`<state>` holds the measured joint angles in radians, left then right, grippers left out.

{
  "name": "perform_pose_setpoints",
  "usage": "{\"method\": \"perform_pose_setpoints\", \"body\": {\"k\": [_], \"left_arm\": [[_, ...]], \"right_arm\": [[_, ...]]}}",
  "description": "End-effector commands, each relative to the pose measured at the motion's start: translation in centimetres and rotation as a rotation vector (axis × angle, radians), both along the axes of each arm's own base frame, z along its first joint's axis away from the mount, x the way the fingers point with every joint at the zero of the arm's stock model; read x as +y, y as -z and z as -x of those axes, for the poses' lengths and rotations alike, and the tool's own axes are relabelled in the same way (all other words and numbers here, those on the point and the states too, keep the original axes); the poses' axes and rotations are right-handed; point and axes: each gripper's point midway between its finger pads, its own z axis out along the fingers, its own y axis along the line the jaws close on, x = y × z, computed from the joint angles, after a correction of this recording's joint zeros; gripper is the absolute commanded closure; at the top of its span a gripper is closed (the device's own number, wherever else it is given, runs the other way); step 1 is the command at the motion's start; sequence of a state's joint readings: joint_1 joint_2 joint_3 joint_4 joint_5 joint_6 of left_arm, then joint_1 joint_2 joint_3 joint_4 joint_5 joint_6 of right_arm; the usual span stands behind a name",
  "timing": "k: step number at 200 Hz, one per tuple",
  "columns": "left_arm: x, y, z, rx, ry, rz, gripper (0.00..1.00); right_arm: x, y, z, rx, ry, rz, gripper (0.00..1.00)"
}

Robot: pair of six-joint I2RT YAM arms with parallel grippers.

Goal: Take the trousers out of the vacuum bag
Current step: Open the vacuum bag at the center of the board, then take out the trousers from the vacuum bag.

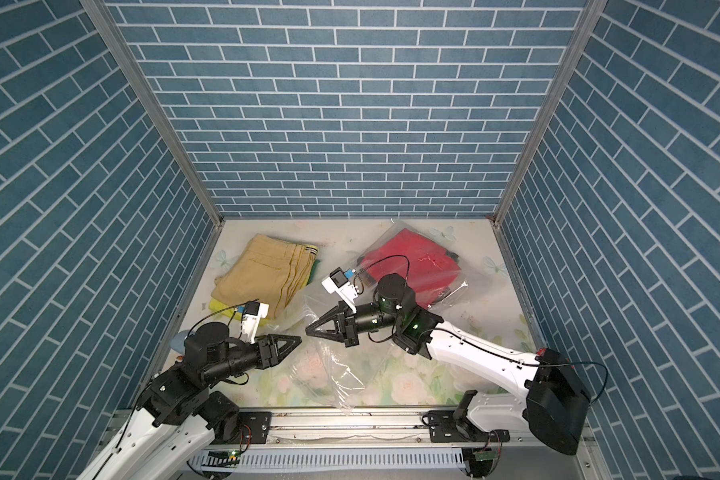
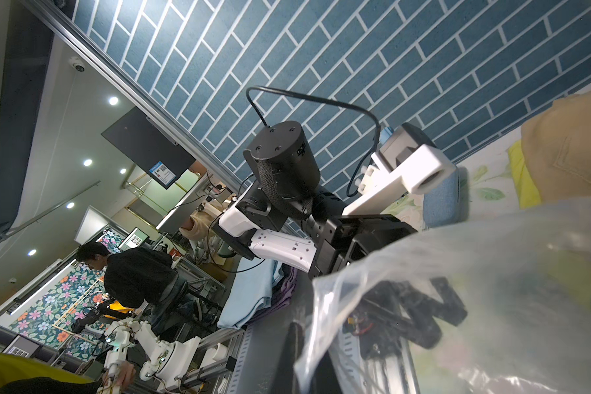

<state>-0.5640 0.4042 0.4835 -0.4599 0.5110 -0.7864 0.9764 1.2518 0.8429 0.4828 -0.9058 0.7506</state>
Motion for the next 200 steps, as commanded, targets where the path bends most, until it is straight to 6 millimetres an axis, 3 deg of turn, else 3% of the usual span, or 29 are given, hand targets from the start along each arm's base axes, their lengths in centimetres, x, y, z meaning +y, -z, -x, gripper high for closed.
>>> {"method": "perform_pose_setpoints", "body": {"k": [1,34,51,110,135,155,167,173,200], "left_arm": [[-1.4,0.7,2.0,0.028,0.147,0.023,0.49],[-2.6,1.8,3.7,0.019,0.292,0.053,0.57],[-2.6,1.4,4.3,-0.026,0.336,0.029,0.6],[-3.7,0.7,5.5,-0.07,0.43,0.009,0.6],[-5.0,0.4,5.9,-0.072,0.465,-0.002,0.6],[-6.7,1.2,6.5,-0.05,0.5,-0.051,0.6],[-7.7,2.8,6.8,-0.016,0.522,-0.119,0.6],[-8.0,3.8,6.8,-0.005,0.518,-0.159,0.6],[-9.4,3.3,4.6,-0.038,0.419,-0.23,0.6]], "right_arm": [[-0.6,-2.7,0.6,-0.082,-0.018,-0.067,1.0],[-0.9,-2.7,0.4,-0.094,-0.002,-0.055,1.0],[-1.0,-2.6,0.3,-0.1,0.0,-0.049,1.0],[-0.8,-2.5,-0.2,-0.106,0.007,-0.041,1.0],[-0.8,-2.7,-0.2,-0.111,0.009,-0.044,1.0],[-0.8,-2.8,-0.4,-0.113,0.013,-0.047,1.0],[-0.9,-3.0,-0.4,-0.117,0.016,-0.049,1.0],[-0.9,-3.0,-0.4,-0.119,0.017,-0.051,1.0],[-1.1,-3.2,-0.3,-0.122,0.016,-0.055,1.0]]}}
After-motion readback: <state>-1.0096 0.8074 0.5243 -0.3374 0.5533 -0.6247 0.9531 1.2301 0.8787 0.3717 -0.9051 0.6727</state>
